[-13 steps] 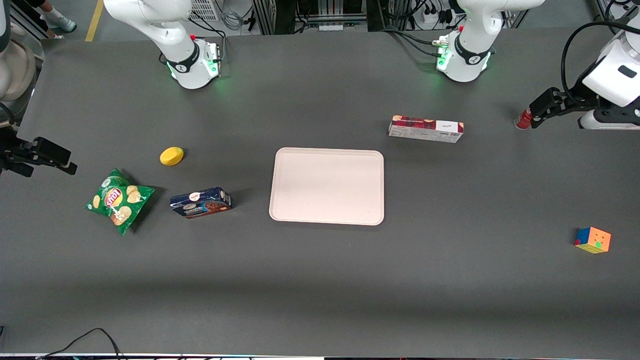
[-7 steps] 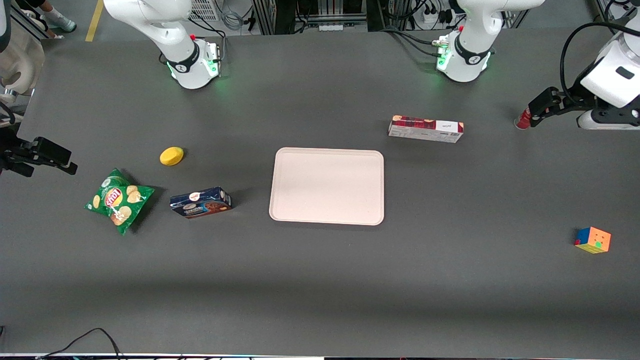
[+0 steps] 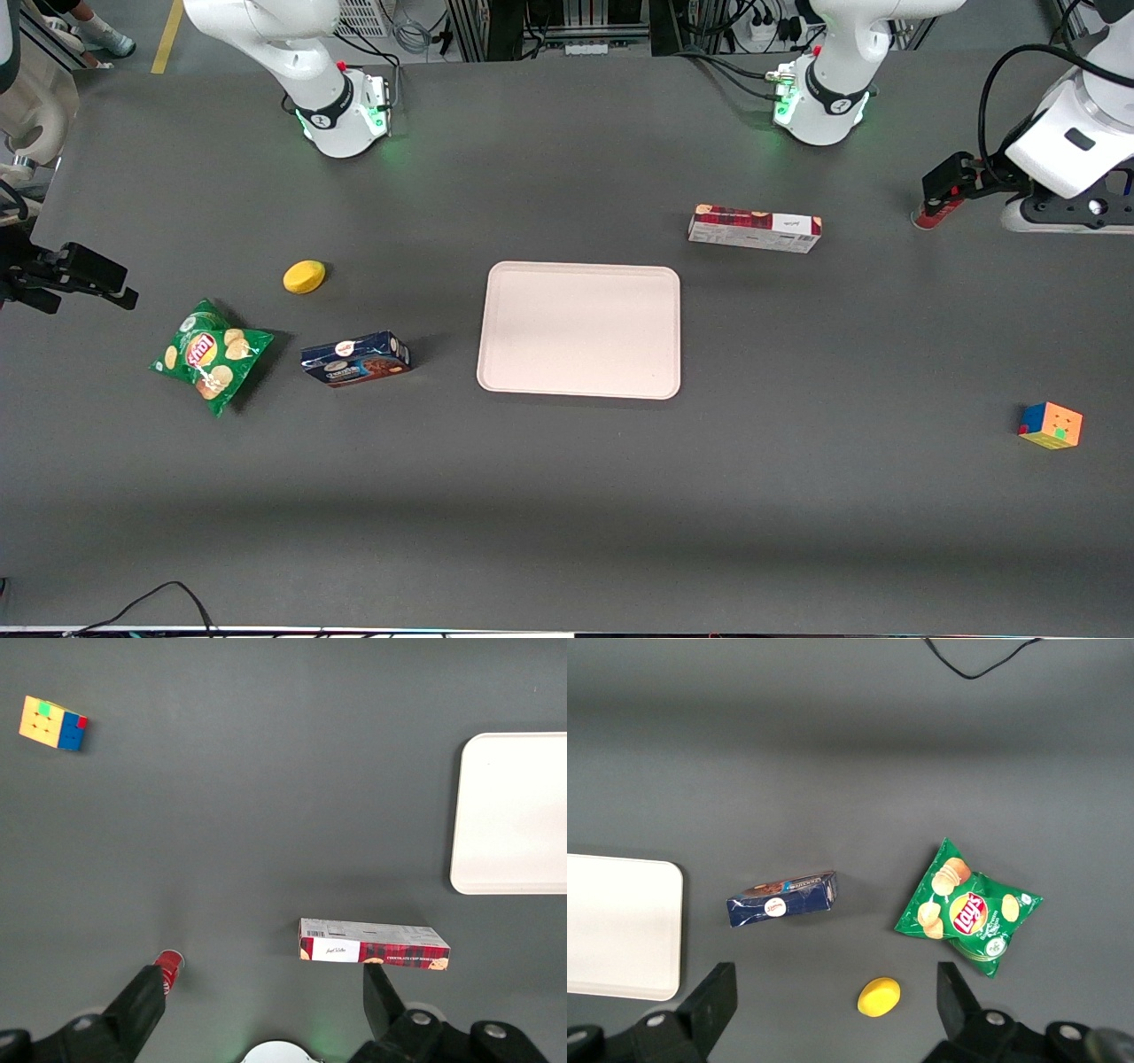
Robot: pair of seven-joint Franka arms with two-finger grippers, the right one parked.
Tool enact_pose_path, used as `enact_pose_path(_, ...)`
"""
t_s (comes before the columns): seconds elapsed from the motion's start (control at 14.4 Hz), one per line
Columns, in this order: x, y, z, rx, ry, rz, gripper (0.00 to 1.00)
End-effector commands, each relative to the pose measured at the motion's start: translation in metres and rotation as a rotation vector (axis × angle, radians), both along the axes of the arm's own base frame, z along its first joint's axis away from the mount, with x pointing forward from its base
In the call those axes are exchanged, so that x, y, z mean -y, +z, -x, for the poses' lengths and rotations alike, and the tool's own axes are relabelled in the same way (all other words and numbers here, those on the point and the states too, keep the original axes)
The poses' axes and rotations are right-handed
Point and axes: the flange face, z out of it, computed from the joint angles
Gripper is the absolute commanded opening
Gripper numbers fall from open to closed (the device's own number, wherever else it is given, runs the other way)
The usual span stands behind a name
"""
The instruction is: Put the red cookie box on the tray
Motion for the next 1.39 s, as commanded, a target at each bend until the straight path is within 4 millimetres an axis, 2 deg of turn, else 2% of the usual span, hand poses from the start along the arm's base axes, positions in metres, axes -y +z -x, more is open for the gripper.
enact_pose_path(0.0, 0.014, 0.003, 0.005, -0.039, -0.068, -0.011, 1.00)
enact_pose_path(0.28, 0.019, -0.005, 0.015, -0.126, -0.307, 0.028, 1.00)
enact_pose_path(0.56, 0.055, -0.011, 0.030, -0.185, -0.579, 0.040, 1.00)
enact_pose_path(0.83, 0.057, -0.046, 0.042, -0.220, -0.842, 0.066, 1.00)
enact_pose_path(1.04, 0.071, -0.070, 0.071, -0.196, -0.967, 0.044, 1.00)
enact_pose_path(1.18, 0.081, -0.083, 0.104, -0.156, -1.018, 0.001, 1.00)
enact_pose_path(1.32, 0.113, -0.095, 0.140, -0.141, -1.097, -0.058, 1.00)
